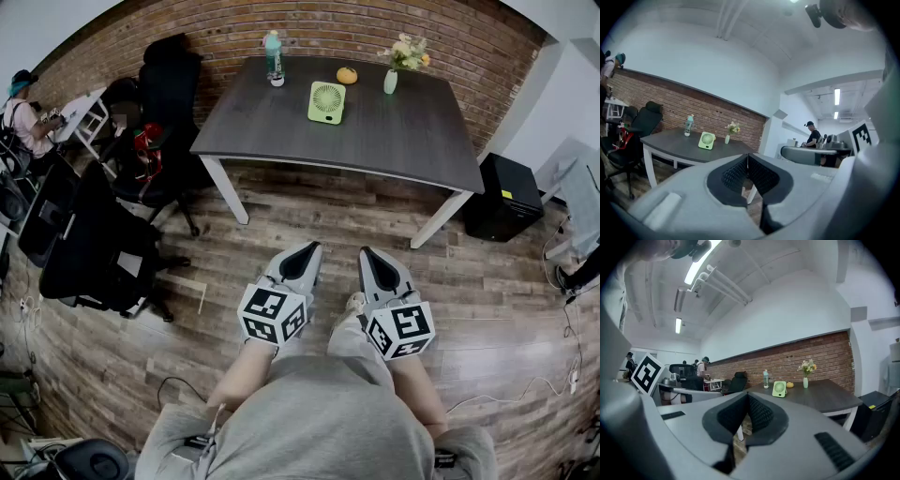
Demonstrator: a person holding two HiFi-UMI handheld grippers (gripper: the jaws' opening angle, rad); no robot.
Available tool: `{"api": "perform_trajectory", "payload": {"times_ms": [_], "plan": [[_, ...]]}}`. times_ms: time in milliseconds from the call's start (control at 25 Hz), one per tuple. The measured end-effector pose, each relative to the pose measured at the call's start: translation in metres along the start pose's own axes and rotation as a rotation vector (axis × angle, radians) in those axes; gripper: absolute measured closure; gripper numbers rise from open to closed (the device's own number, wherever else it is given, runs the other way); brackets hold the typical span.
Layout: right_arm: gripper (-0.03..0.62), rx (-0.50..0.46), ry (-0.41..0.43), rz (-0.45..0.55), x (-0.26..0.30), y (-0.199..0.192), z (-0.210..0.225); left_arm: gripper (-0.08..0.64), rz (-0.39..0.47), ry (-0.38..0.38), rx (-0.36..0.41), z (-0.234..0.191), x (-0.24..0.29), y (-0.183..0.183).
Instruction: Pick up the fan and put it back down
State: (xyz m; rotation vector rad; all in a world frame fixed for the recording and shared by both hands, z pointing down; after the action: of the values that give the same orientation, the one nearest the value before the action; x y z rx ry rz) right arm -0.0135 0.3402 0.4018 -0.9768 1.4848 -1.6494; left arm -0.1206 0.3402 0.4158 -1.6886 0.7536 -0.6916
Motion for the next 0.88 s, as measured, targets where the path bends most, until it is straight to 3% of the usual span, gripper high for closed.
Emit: {"api": "perform_trajectory", "payload": {"times_ms": [520,880], "plan": [[0.589,-0.016,0.0,0.016,-0.016,0.001,0.0,0.538,0.014,0.025,0.014,0.01,-0.01,-0.001],[0.588,0.001,0.024,-0.036,-0.002,-0.009,0.002,0.537,-0.011,0.011,0.014,0.004,-0.003,0.0]]}}
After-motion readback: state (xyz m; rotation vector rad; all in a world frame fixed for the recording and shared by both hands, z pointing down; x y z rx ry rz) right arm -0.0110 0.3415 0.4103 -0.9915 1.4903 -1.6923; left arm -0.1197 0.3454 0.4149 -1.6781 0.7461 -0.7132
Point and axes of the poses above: the fingertips, and each gripper's own axes: x forward along the fingers, z to its right, y out of its top, the point moved 2 cm from there along -x, backward along the fingers, and after that the axes turned 10 degrees about -y, right-handed, at the moved point
